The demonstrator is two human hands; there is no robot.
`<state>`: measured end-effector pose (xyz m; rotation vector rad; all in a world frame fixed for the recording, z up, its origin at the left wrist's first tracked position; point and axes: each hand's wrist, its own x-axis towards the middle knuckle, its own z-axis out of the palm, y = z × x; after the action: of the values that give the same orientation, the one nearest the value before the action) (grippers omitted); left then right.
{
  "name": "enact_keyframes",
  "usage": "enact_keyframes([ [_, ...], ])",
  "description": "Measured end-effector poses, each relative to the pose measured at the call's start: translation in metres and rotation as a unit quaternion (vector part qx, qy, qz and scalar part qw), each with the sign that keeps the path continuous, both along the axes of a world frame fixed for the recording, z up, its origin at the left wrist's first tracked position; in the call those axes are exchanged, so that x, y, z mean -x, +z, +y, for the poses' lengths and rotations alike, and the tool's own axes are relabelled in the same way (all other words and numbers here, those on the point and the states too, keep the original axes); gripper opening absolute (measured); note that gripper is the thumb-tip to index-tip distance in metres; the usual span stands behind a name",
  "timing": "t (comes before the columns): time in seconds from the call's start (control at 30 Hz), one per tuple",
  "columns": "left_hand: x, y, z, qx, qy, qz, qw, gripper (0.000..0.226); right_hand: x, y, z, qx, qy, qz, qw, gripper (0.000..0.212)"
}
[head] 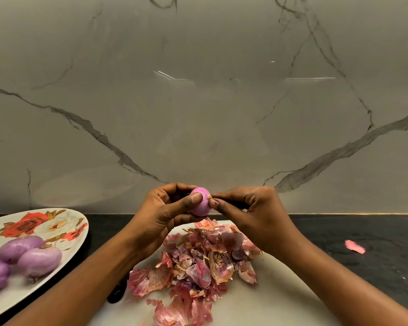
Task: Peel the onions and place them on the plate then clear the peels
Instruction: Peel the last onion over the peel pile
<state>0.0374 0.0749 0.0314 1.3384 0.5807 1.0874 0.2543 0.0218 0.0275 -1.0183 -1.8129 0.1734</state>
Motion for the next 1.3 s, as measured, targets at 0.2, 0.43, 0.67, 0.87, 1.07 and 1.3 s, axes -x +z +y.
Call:
enact_keyframes([
  [0.2, -0.003, 0.0, -0.004, -0.027, 0.016, 0.02, 0.999, 0.055, 0.004, 0.001, -0.006, -0.066, -0.03, -0.056, 0.996, 0.03],
  [0.43, -0.006, -0.002, -0.006, -0.045, 0.023, 0.037, 0.998, 0.047, 0.007, 0.001, -0.008, -0.139, -0.114, -0.178, 0.967, 0.023],
  [0.67, -0.003, -0.001, -0.002, -0.015, -0.004, 0.007, 1.0, 0.06, 0.004, 0.002, -0.006, -0.099, -0.09, -0.08, 0.988, 0.013],
  [0.87, 0.0, -0.002, 0.002, -0.018, 0.005, -0.007, 1.0, 0.063, 0.002, 0.004, -0.007, -0.013, -0.011, -0.015, 1.0, 0.023],
  [1.07, 0.0, -0.004, 0.004, -0.006, -0.003, -0.011, 1.0, 0.071, 0.002, 0.0, -0.004, -0.069, -0.041, -0.045, 0.996, 0.022],
  [1.3, 0.005, 0.0, 0.005, -0.042, 0.011, 0.027, 0.999, 0.064, -0.002, 0.0, 0.0, -0.103, -0.097, -0.051, 0.989, 0.015],
])
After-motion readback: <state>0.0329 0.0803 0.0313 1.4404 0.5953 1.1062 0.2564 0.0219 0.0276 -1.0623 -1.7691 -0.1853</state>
